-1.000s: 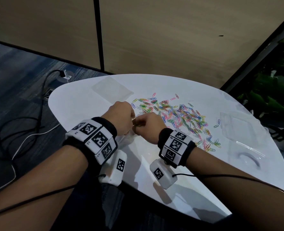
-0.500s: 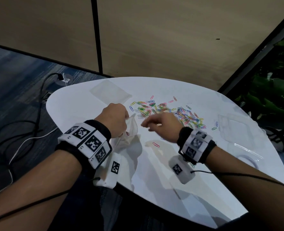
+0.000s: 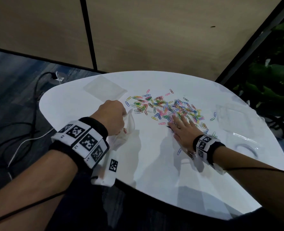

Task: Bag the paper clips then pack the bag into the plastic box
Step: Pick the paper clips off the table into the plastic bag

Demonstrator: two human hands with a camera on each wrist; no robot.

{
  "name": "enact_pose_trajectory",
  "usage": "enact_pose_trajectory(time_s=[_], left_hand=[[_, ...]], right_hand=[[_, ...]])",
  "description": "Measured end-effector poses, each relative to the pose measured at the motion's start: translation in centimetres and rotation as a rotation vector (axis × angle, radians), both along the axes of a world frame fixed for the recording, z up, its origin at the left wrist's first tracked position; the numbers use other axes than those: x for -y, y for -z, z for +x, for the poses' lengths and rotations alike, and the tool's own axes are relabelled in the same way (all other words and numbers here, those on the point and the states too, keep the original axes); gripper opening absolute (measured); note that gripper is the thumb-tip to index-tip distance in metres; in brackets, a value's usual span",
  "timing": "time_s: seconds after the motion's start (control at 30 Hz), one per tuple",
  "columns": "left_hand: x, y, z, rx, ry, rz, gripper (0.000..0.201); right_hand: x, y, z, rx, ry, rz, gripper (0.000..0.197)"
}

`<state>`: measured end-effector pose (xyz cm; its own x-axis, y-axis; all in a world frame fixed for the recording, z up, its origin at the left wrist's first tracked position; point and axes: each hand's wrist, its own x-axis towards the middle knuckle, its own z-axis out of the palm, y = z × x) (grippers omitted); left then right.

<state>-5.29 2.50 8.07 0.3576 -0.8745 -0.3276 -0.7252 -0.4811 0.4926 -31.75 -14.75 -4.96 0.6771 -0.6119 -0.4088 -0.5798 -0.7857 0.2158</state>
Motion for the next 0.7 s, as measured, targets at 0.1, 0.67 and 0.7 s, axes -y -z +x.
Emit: enact_pose_trajectory(time_s=[0.1, 0.67, 0.7], left_hand=[[0.3, 0.2, -0.3, 0.026, 0.019, 0.012, 0.027], [2.1, -0.3, -2.9, -0.077, 0.020, 0.017, 0.039], [2.3, -0.5, -3.2, -0.079, 0.027, 0.015, 0.039]], right_hand=[[1.2, 0.3, 0.8, 0.039, 0.073, 0.088, 0.058], [2.0, -3.1, -0.4, 0.558, 0.948, 0.319, 0.018], [2.0, -2.9, -0.7, 0.659, 1.027, 0.441, 0.018]])
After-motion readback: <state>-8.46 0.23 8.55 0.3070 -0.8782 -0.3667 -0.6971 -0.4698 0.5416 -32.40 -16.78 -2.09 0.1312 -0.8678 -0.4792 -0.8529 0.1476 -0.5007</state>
